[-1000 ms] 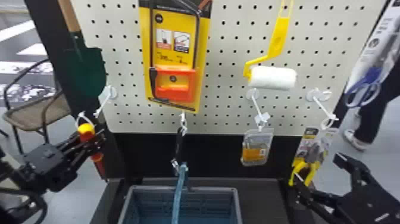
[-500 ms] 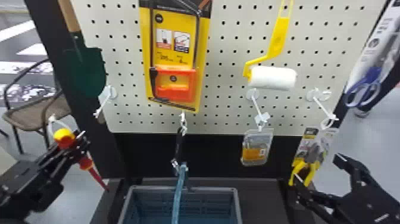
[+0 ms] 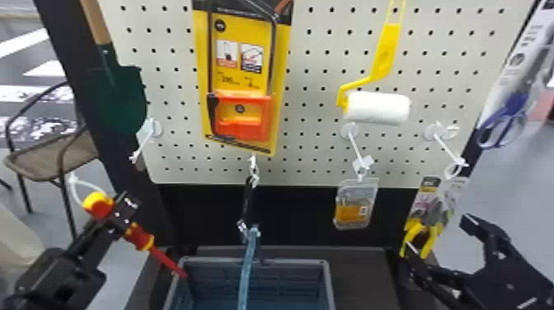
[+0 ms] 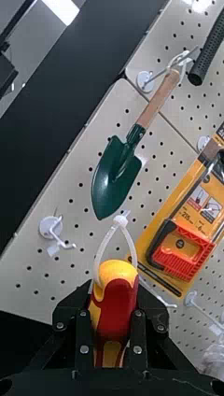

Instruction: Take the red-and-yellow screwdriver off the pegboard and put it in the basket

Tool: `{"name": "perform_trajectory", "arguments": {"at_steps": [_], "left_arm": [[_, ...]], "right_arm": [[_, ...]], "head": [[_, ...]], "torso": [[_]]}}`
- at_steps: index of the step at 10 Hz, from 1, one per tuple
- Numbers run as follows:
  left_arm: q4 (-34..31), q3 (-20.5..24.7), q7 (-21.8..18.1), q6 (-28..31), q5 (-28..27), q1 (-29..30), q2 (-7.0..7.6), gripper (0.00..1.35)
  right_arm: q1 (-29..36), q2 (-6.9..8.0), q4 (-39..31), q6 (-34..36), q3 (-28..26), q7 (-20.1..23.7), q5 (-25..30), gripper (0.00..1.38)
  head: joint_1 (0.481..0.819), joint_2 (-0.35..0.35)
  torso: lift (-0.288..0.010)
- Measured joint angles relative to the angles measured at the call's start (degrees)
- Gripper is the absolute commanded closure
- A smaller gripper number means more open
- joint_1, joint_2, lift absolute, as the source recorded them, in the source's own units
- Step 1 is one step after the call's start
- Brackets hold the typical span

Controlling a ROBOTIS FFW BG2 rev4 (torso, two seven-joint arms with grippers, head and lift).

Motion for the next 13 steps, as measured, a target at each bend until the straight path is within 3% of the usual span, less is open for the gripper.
{"name": "perform_trajectory", "arguments": {"at_steps": [3, 7, 10, 13], "left_arm": [[1.8, -4.4, 3.8, -2.3, 4.5, 3.1, 0.00, 1.05], [11.3, -9.7, 4.0, -7.0, 9.1, 2.1, 0.00, 1.05], [16.6, -13.0, 3.7, -8.7, 9.7, -0.1, 0.72, 1.05], [22.5, -14.9, 2.5, -9.7, 7.0, -2.5, 1.05, 1.05]], "right_arm": [[0.2, 0.04, 0.1, 0.0, 0.0, 0.0, 0.0, 0.28], [0.2, 0.04, -0.3, 0.0, 0.0, 0.0, 0.0, 0.28], [0.2, -0.04, -0.5, 0.0, 0.0, 0.2, 0.0, 0.28], [0.2, -0.07, -0.4, 0.0, 0.0, 0.3, 0.0, 0.28]], "head": [[0.549, 0.000], [0.549, 0.000], [0.549, 0.000], [0.549, 0.000]], "torso": [[-0.100], [-0.100], [-0.100], [-0.100]]}}
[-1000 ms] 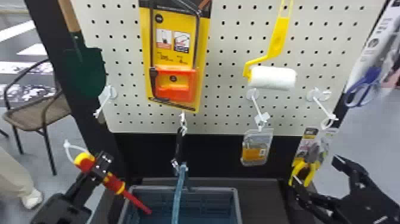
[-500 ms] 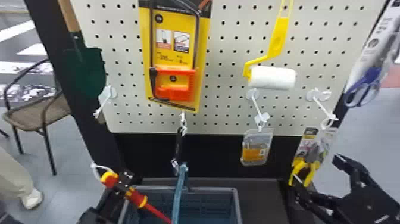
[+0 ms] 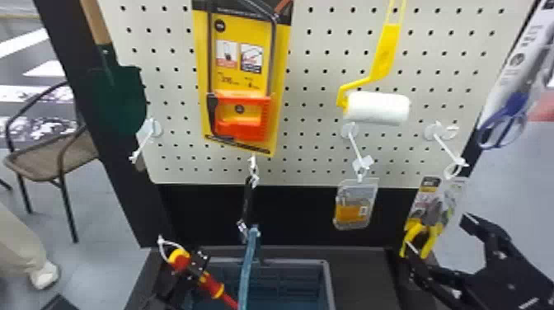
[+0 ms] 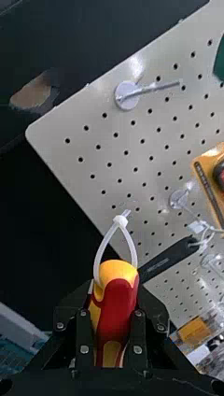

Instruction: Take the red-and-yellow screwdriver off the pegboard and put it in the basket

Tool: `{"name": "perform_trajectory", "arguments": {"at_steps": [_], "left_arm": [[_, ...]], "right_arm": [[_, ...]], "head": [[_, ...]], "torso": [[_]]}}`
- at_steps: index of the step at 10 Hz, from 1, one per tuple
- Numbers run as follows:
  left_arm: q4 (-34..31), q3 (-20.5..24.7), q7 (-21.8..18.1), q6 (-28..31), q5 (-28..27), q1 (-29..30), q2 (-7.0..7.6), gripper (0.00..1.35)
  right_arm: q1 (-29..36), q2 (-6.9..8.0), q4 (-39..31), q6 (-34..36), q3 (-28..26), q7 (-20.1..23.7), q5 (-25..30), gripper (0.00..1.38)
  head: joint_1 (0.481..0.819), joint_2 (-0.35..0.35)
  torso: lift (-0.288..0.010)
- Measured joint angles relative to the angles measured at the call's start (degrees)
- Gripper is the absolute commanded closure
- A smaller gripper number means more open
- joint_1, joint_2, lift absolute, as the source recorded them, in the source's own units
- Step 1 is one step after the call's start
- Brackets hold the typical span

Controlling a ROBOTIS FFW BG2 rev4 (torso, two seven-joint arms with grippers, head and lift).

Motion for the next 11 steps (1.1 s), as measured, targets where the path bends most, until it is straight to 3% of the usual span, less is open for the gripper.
{"name": "perform_trajectory", "arguments": {"at_steps": [5, 11], "left_arm": [[7.7, -1.8, -1.8, -0.7, -4.3, -2.5, 0.09, 1.05], [9.7, -2.9, -3.1, 1.3, -8.1, -4.7, 0.46, 1.05]], "right_arm": [[0.0, -0.06, 0.0, -0.1, 0.0, 0.2, -0.1, 0.28], [0.1, -0.07, 0.1, -0.1, 0.0, 0.2, -0.1, 0.28]], "head": [[0.549, 0.000], [0.549, 0.000]], "torso": [[-0.100], [-0.100]]}}
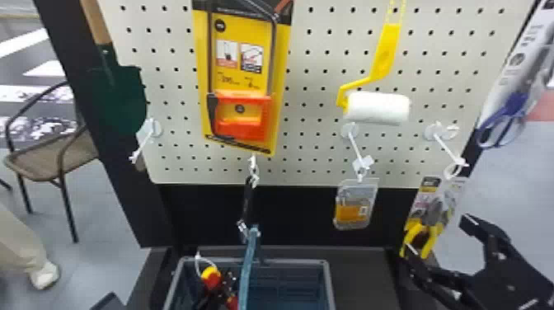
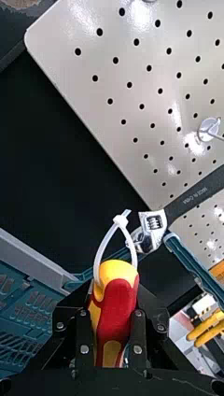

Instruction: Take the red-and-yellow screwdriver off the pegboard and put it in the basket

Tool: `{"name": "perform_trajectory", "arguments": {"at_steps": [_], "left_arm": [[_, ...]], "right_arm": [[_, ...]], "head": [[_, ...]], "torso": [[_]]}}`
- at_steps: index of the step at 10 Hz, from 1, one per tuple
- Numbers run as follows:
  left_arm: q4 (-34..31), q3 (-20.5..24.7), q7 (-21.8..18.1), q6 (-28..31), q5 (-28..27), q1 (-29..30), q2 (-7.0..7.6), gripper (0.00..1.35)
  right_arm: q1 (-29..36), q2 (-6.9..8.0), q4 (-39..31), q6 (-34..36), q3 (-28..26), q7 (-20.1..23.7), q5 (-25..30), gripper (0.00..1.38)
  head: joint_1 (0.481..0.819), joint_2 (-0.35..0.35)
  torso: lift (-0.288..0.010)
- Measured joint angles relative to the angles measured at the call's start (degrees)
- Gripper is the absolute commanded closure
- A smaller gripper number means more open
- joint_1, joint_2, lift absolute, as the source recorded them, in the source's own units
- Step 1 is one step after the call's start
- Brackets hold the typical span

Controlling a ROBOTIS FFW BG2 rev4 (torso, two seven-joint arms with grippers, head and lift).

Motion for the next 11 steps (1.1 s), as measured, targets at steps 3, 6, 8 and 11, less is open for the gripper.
{"name": "perform_trajectory", "arguments": {"at_steps": [3, 6, 8, 11], "left_arm": [[0.2, -0.1, -0.8, 0.3, -0.1, -0.4, -0.02, 0.68], [0.6, -0.3, -1.1, -0.5, -0.4, -0.7, -0.02, 0.40], [0.6, -0.4, -1.2, -0.7, -0.5, -0.8, -0.02, 0.40], [0.6, -0.5, -1.9, -0.8, -1.5, -1.5, -0.02, 0.40]], "right_arm": [[0.0, 0.00, 0.1, -0.1, 0.0, 0.0, -0.1, 0.28], [0.0, 0.00, 0.2, -0.1, 0.0, 0.0, -0.1, 0.28], [0.0, 0.00, 0.2, -0.1, 0.0, 0.0, -0.2, 0.28], [0.0, 0.00, 0.3, -0.1, 0.0, 0.0, -0.3, 0.28]], "head": [[0.549, 0.000], [0.549, 0.000], [0.549, 0.000], [0.549, 0.000]], "torso": [[-0.100], [-0.100], [-0.100], [-0.100]]}}
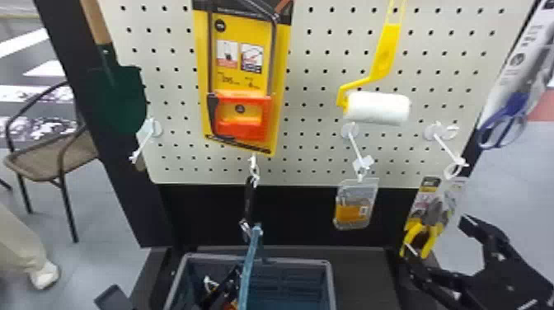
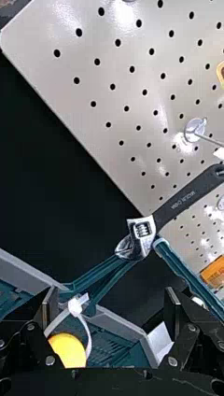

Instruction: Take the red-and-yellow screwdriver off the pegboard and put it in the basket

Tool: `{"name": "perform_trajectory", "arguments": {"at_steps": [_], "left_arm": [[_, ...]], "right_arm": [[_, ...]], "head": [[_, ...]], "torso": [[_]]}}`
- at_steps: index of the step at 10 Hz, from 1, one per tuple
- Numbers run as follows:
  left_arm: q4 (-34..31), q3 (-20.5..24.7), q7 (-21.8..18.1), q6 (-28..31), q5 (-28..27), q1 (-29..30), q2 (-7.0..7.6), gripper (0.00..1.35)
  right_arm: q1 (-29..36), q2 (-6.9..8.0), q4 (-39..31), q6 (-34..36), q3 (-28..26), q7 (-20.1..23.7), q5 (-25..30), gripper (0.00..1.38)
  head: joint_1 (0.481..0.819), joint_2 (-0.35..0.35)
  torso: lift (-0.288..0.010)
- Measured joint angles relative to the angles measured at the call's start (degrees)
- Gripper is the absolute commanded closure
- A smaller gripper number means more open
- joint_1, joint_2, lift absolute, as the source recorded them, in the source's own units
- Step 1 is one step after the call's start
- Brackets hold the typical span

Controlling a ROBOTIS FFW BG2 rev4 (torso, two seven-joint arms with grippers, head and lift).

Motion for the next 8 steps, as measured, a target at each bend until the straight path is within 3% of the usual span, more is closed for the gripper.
{"name": "perform_trajectory", "arguments": {"at_steps": [8], "left_arm": [[0.0, -0.1, 0.0, -0.6, 0.0, -0.4, 0.00, 0.40]], "right_arm": [[-0.2, 0.00, 0.4, -0.3, 0.0, 0.1, 0.0, 0.28]], "head": [[0.549, 0.000]], "torso": [[-0.100]]}}
